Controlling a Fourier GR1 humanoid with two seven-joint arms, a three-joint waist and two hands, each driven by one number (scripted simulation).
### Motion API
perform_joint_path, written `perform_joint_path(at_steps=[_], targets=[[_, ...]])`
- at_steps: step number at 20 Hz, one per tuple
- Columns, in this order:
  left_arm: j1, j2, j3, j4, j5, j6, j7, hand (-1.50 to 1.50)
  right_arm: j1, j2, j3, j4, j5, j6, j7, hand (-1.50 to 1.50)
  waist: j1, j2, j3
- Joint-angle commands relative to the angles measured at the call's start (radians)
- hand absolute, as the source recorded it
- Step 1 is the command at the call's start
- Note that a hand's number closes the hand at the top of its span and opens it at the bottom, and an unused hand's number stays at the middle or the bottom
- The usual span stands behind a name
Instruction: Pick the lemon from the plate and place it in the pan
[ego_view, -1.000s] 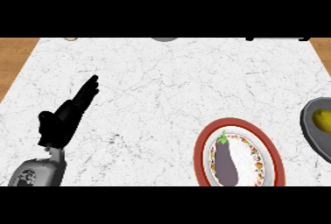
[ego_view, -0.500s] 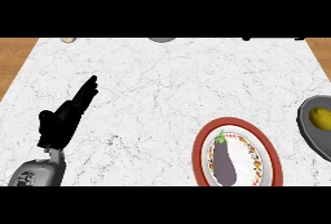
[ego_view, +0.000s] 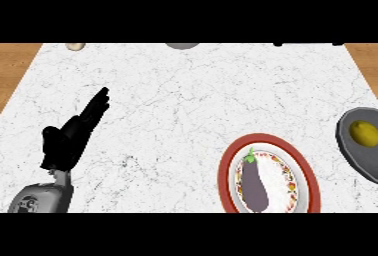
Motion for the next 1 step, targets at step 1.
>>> perform_joint_path(at_steps=[1], targets=[[0.016, 0.016, 0.013, -0.019, 0.028, -0.030, 0.008, 0.00, 0.039, 0.046, -0.005, 0.002, -0.012, 0.109, -0.216, -1.50, 0.011, -0.001, 0.000]])
